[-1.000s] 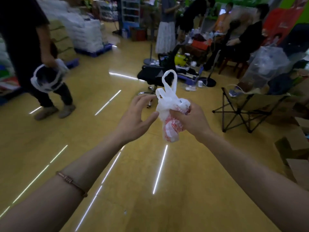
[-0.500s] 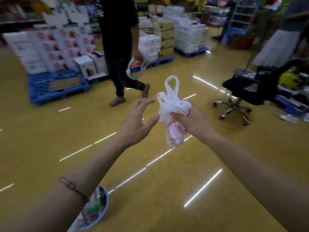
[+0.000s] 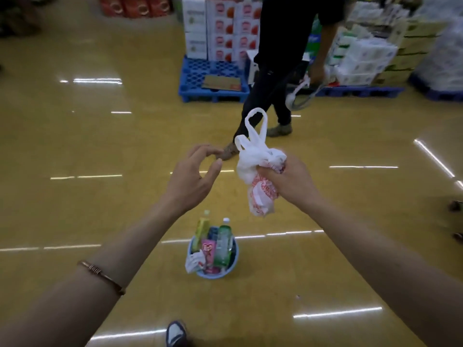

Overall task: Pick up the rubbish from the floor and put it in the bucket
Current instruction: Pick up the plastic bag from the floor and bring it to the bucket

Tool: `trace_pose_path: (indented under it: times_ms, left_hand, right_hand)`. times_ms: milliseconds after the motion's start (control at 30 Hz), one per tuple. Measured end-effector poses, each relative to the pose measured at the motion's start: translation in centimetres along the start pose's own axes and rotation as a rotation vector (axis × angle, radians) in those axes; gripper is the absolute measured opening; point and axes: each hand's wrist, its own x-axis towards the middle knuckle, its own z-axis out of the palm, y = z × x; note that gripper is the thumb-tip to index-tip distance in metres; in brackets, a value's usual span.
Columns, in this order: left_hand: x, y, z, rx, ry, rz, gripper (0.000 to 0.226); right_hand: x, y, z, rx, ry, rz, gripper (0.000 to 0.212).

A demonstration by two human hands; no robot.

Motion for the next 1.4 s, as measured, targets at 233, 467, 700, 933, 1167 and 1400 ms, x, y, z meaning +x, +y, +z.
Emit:
trace_pose_path:
  times_ms: [233,467,700,933,1167,1400]
  left_hand:
    - [1.0,-9.3,-6.3,0.021,-0.019,-0.089,0.036]
    - [0.7,-15.3,-7.8,0.033,-0.064,-0.162,0.028]
    - [-1.0,-19.1,-4.4,-0.003,-0.067,-0.316,0.029]
    - [-3.0,-22.6,-0.8,0.02,-0.083,-0.403,0.028]
    - [-3.6,-25.5,2.8,0.035,-0.113,-0.43,0.03]
    - [-7.5,-30.0,6.8,0.001,-0.094,-0.512,0.027]
  right_hand:
    - [4.6,-2.8,9.0,-0.057,-0.002,0.029,0.02]
    - [6.7,-1.0,14.5,-0.069,-0.047,0.077,0.016]
    - [8.7,4.8,17.0,-0.153,-0.328,0.109,0.037]
    - [10.4,11.6,19.6,-0.263,-0.479,0.22,0.012]
    - [10.4,15.0,21.5,-0.247,-0.325,0.2,0.034]
    - [10.0,21.7,25.6,-0.402,-0.396,0.174,0.031]
